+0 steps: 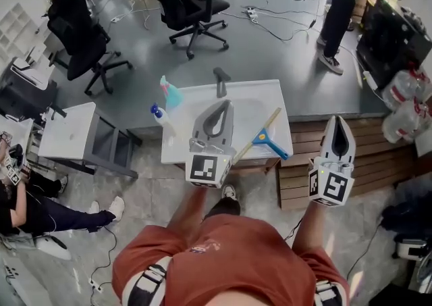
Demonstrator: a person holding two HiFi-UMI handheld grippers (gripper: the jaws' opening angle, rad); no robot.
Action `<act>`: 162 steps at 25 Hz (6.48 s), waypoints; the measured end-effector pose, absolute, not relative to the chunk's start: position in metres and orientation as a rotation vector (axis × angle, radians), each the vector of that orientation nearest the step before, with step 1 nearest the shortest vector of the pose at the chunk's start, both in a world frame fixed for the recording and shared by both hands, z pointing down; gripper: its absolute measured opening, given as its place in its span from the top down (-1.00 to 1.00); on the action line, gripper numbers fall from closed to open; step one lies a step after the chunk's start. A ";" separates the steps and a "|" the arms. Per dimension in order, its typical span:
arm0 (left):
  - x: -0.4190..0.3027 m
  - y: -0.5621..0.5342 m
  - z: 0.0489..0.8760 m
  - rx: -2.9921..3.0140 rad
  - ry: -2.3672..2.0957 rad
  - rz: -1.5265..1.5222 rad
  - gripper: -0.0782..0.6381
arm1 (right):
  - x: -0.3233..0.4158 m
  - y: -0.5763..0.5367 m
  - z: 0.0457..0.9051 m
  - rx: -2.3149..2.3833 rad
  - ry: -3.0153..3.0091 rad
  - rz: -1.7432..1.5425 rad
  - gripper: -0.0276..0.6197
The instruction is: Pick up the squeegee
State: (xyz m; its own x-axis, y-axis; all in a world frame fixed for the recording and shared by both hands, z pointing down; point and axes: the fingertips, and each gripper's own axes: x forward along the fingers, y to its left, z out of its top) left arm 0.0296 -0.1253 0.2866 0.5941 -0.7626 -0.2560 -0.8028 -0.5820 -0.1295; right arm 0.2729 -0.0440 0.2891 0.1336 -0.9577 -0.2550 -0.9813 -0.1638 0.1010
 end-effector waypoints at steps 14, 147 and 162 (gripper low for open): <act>-0.078 -0.284 0.273 -2.535 1.391 0.300 0.73 | 0.180 -0.213 0.264 -2.292 2.027 0.472 0.89; 0.037 -0.319 0.589 -2.865 1.654 -0.491 0.73 | 0.163 -0.223 0.726 -1.458 3.666 -1.000 0.49; 0.039 -0.323 0.566 -2.830 1.644 -0.420 0.73 | 0.186 -0.269 0.684 -1.727 3.472 -0.784 0.49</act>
